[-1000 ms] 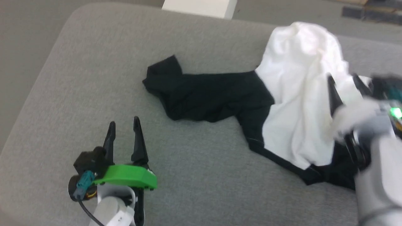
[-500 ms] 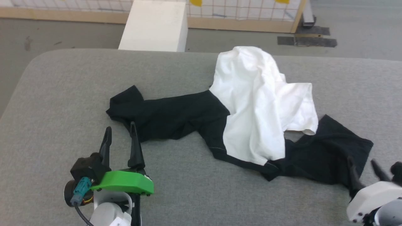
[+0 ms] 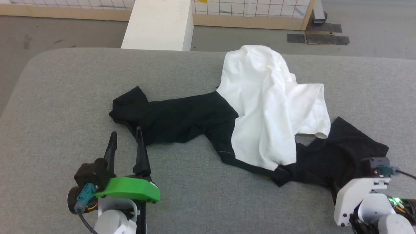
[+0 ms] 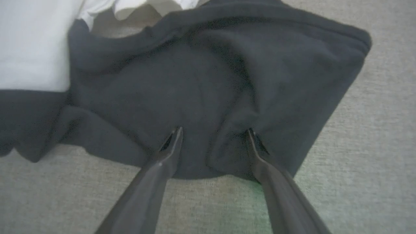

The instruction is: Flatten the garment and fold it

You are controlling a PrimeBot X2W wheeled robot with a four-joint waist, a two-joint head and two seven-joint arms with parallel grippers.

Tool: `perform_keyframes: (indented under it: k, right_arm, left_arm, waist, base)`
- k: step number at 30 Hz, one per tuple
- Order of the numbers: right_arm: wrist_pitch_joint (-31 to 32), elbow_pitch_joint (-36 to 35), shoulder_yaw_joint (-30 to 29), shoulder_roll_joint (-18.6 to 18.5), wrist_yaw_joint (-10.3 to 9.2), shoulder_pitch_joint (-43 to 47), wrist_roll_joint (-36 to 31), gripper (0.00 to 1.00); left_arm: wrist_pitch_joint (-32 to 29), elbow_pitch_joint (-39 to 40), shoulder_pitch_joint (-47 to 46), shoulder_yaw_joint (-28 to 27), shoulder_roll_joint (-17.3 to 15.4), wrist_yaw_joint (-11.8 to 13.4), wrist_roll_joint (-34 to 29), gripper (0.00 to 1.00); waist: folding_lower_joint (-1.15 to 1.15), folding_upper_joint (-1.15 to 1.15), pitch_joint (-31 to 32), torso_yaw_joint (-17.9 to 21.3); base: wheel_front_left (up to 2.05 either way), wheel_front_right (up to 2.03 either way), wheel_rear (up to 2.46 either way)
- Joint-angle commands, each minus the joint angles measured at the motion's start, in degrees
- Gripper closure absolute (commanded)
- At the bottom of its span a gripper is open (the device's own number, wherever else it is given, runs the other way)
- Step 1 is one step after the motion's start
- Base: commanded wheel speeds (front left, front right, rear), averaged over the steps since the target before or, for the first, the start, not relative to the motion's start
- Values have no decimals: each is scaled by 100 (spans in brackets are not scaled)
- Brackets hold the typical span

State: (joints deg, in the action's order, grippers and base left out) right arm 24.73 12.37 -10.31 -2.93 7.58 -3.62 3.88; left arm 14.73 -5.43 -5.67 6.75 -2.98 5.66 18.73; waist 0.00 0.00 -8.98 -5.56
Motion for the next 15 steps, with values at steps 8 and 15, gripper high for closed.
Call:
perform_keyframes:
  k: [8, 15]
  right_arm:
    - [911, 101, -141, 5, -9, -129, -354, 100]
    - [795, -582, -1282, -43, -9, -217, -937, 100]
  left_arm:
    - [27, -75, -18, 30, 11, 10, 47, 0]
    - [27, -128, -29, 68, 11, 7, 66, 0]
  waist:
    - [0, 0, -64, -56]
    - [0, 0, -36, 65]
  base:
    - [0, 0, 0]
    - [0, 0, 0]
